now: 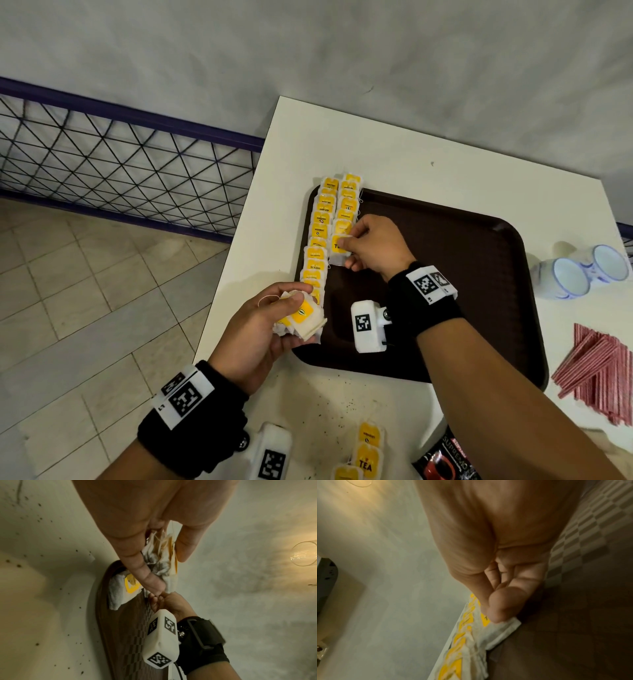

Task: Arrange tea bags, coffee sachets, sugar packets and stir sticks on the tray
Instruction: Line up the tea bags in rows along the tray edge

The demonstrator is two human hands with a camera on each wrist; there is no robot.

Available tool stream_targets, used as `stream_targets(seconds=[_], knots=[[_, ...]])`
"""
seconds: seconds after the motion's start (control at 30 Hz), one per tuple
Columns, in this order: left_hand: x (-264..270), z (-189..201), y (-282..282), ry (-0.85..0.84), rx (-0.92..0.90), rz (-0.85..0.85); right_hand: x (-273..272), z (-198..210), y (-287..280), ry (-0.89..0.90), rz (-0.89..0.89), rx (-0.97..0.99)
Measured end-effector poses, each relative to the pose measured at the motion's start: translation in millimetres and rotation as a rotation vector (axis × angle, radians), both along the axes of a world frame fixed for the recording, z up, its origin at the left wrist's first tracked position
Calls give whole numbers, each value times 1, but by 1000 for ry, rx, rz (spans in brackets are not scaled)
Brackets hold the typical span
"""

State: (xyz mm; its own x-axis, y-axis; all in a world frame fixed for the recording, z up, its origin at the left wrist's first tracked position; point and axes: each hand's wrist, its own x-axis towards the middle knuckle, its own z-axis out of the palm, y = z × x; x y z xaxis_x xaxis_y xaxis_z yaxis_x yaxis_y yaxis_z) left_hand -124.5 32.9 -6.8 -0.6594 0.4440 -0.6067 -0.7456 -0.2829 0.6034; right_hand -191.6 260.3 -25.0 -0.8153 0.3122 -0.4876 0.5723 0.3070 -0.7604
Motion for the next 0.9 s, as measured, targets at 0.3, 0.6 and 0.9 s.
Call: stream_targets(seconds=[0.3, 0.6, 0.9], knots=[[-7, 1, 0, -60, 92, 15, 20, 38, -9, 180, 97, 231], [-12, 4, 6, -47, 112, -3, 66, 53, -46, 149, 500, 29], [-12, 3, 5, 25, 44, -11, 70, 49, -42, 228, 365, -58]])
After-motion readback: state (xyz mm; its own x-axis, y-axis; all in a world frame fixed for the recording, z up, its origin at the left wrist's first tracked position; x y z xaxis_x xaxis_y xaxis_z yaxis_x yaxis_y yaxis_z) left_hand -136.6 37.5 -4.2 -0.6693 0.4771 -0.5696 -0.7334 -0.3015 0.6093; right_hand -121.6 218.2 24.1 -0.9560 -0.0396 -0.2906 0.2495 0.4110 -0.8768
